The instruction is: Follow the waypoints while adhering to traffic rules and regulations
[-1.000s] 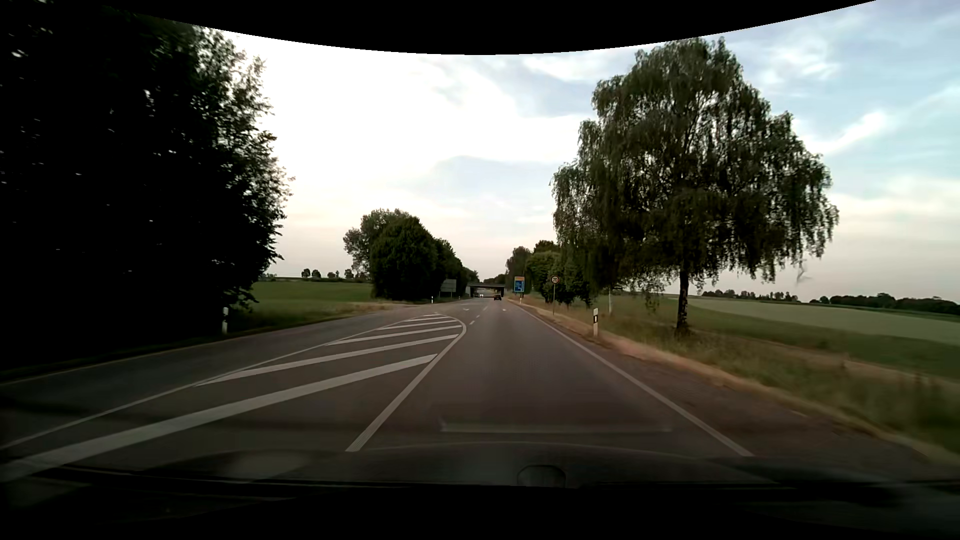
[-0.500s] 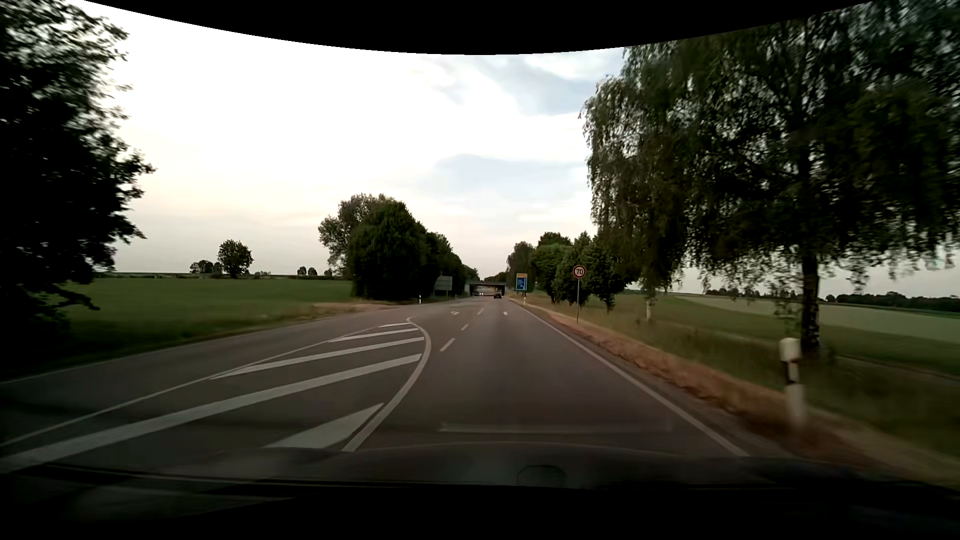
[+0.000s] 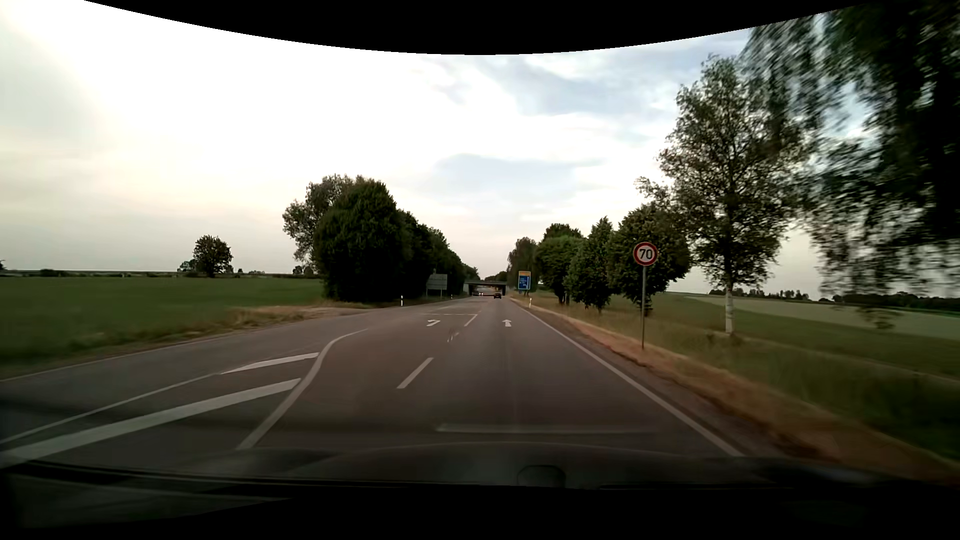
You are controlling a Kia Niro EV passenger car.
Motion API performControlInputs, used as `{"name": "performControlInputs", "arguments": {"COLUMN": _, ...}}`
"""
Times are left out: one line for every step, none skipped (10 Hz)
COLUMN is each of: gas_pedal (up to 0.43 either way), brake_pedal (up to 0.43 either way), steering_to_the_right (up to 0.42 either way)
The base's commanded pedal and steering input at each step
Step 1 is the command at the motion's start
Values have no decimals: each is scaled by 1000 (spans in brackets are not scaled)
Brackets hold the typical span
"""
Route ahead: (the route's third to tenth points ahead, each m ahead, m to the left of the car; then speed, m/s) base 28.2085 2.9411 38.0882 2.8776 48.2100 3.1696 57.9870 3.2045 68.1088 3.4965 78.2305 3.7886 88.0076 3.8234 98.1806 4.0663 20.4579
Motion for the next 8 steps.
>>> {"name": "performControlInputs", "arguments": {"gas_pedal": 150, "brake_pedal": 6, "steering_to_the_right": -1}}
{"name": "performControlInputs", "arguments": {"gas_pedal": 150, "brake_pedal": 6, "steering_to_the_right": 0}}
{"name": "performControlInputs", "arguments": {"gas_pedal": 150, "brake_pedal": 6, "steering_to_the_right": 0}}
{"name": "performControlInputs", "arguments": {"gas_pedal": 150, "brake_pedal": 6, "steering_to_the_right": 0}}
{"name": "performControlInputs", "arguments": {"gas_pedal": 150, "brake_pedal": 6, "steering_to_the_right": 0}}
{"name": "performControlInputs", "arguments": {"gas_pedal": 150, "brake_pedal": 6, "steering_to_the_right": 0}}
{"name": "performControlInputs", "arguments": {"gas_pedal": 150, "brake_pedal": 6, "steering_to_the_right": 0}}
{"name": "performControlInputs", "arguments": {"gas_pedal": 150, "brake_pedal": 6, "steering_to_the_right": 0}}
